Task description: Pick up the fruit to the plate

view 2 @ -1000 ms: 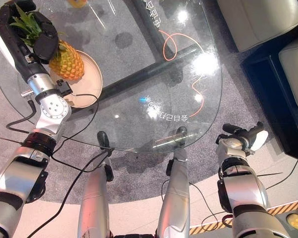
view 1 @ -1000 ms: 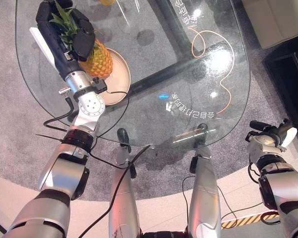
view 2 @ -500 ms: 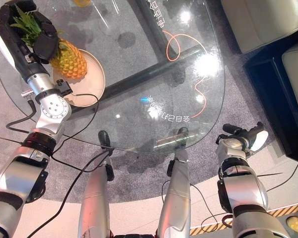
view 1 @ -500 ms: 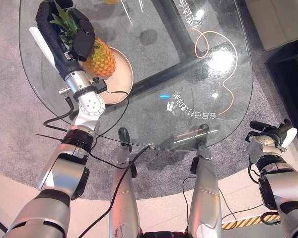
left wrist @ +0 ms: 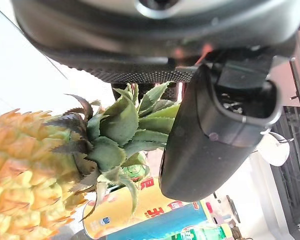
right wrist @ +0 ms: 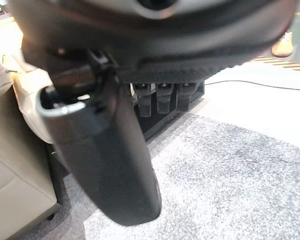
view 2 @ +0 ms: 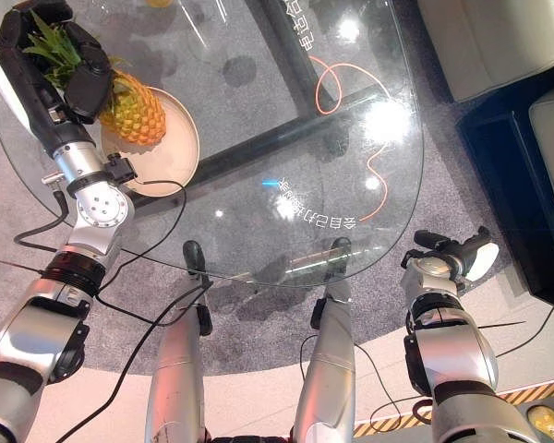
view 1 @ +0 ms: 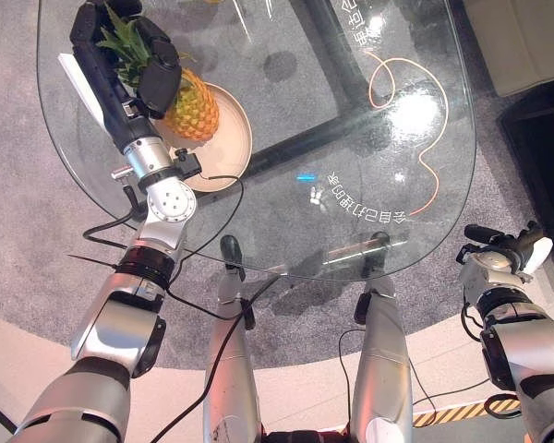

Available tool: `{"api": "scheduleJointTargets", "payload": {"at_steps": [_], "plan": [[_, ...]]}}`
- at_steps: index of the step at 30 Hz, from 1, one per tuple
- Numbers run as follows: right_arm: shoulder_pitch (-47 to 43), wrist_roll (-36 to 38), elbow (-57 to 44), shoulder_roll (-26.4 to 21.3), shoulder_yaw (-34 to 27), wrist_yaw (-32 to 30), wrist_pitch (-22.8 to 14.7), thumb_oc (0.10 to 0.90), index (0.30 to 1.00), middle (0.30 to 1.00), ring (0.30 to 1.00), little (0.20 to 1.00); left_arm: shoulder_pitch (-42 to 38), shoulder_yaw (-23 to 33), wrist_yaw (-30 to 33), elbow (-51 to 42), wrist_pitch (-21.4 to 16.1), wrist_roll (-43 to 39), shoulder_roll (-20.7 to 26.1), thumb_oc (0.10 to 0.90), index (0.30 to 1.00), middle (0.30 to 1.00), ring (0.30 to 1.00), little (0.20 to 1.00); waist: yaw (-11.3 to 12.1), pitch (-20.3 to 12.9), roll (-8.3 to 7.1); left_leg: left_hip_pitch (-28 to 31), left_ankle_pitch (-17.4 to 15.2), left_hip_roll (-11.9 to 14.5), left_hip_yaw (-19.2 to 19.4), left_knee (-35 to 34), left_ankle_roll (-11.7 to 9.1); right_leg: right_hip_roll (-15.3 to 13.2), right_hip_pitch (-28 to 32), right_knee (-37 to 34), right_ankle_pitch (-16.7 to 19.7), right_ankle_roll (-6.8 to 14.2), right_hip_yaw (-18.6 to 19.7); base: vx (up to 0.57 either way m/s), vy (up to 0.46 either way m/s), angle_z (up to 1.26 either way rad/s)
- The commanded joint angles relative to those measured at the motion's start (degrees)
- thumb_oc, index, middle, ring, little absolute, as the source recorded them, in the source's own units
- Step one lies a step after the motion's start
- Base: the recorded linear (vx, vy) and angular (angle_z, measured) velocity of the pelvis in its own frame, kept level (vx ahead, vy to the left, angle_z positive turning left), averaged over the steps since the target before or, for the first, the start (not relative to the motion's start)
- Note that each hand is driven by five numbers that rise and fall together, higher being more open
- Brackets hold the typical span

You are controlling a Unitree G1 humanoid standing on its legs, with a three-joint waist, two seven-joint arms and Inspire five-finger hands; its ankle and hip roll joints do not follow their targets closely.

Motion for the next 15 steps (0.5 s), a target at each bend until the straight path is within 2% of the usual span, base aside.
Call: {"api": "scheduleJointTargets", "payload": {"at_steps": [1,13,14,15], "plan": [[1.3,-1.79,1.58,-4.57,-1.2,-3.4,-2.1,0.8,0.9,0.9,0.9,0.9,-2.71,3.03,0.06,-4.72,-7.41,1.95,1.58,0.413,0.568,0.568,0.568,0.513,1.89,-1.21,-0.48,-1.47,-3.31,-2.56,-2.45,1.33,1.96,1.4,0.5,0.15,-1.59,-2.44,-7.07,0.0,0.0,0.0],[1.5,-1.49,1.41,-4.55,-1.86,-3.86,-2.42,0.8,0.9,0.9,0.9,0.9,0.44,2.89,-0.54,-6.83,-7.91,3.52,0.38,0.438,0.589,0.589,0.589,0.538,2.61,-1.21,-0.27,-2.21,-2.9,-2.82,-2.9,1.2,2.18,0.85,-0.03,-0.26,-0.75,-2.23,-7.64,0.0,0.0,0.0],[1.49,-1.44,1.45,-4.59,-1.9,-3.8,-2.4,0.8,0.9,0.9,0.9,0.9,0.8,2.88,-0.62,-6.99,-7.91,3.61,0.33,0.449,0.599,0.599,0.599,0.549,2.7,-1.21,-0.25,-2.27,-2.88,-2.83,-2.96,1.22,2.2,0.8,-0.06,-0.24,-0.71,-2.22,-7.7,0.0,0.0,0.0],[1.52,-1.39,1.46,-4.66,-1.99,-3.81,-2.4,0.8,0.9,0.9,0.9,0.9,1.24,2.98,-0.75,-7.18,-7.97,3.57,0.36,0.495,0.639,0.639,0.639,0.595,2.82,-1.21,-0.21,-2.24,-2.85,-2.85,-3.01,1.14,2.21,0.74,-0.01,-0.3,-0.67,-2.2,-7.77,0.0,0.0,0.0]]}}
